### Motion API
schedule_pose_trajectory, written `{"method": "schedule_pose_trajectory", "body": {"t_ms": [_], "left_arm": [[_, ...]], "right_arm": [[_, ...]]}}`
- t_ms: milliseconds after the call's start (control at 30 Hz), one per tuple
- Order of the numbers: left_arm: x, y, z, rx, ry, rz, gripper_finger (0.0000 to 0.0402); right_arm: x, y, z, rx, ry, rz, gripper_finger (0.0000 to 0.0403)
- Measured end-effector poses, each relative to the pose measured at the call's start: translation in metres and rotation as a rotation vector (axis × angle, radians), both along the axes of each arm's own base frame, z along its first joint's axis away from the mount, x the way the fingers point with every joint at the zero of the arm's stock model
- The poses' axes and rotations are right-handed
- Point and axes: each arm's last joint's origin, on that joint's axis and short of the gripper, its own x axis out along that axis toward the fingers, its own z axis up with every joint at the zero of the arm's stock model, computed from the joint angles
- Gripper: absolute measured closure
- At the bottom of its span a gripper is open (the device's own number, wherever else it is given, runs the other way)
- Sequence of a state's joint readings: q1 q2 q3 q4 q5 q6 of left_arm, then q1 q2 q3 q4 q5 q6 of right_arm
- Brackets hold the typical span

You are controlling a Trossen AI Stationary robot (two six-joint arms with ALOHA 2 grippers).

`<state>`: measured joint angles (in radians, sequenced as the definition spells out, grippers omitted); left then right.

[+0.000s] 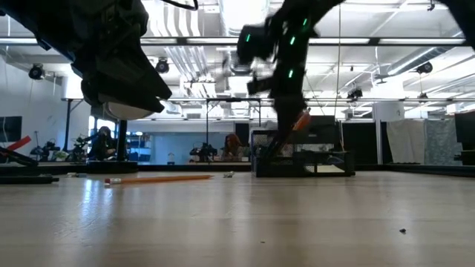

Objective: Pick and place office supplies into organizer
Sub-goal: Put the eraser into the desk organizer

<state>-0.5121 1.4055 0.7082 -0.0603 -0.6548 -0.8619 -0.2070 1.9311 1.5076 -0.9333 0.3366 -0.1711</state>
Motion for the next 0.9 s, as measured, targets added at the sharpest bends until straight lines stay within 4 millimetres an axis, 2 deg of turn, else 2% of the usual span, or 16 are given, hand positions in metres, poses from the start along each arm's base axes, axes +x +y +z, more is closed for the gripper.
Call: {"method": "schedule_pose_trajectory", "body": {"t_ms": [100,200,367,467,700,900], "left_arm": [[0.000,0.000,0.000,-0.016,-0.004,0.012,0.0224],[0.000,0.000,0.000,-0.019,-0.005,0.012,0.0224],[0.000,0.000,0.000,-0.018,-0.004,0.012,0.0224],[0.000,0.000,0.000,-0.017,-0.004,0.012,0.0224],[0.000,0.000,0.000,-0.016,-0.003,0.012,0.0224],[0.000,0.000,0.000,-0.018,-0.004,0.013,0.0224]], "right_arm": [[0.004,-0.012,-0.022,0.034,0.057,0.003,0.0389],[0.007,-0.017,-0.037,0.025,0.097,0.014,0.0389],[0.012,-0.021,-0.040,0.001,0.071,0.015,0.0388],[0.010,-0.022,-0.045,0.009,0.099,0.006,0.0368],[0.009,-0.020,-0.043,0.013,0.094,0.002,0.0277],[0.008,-0.011,-0.013,-0.002,0.020,-0.018,0.0226]]}}
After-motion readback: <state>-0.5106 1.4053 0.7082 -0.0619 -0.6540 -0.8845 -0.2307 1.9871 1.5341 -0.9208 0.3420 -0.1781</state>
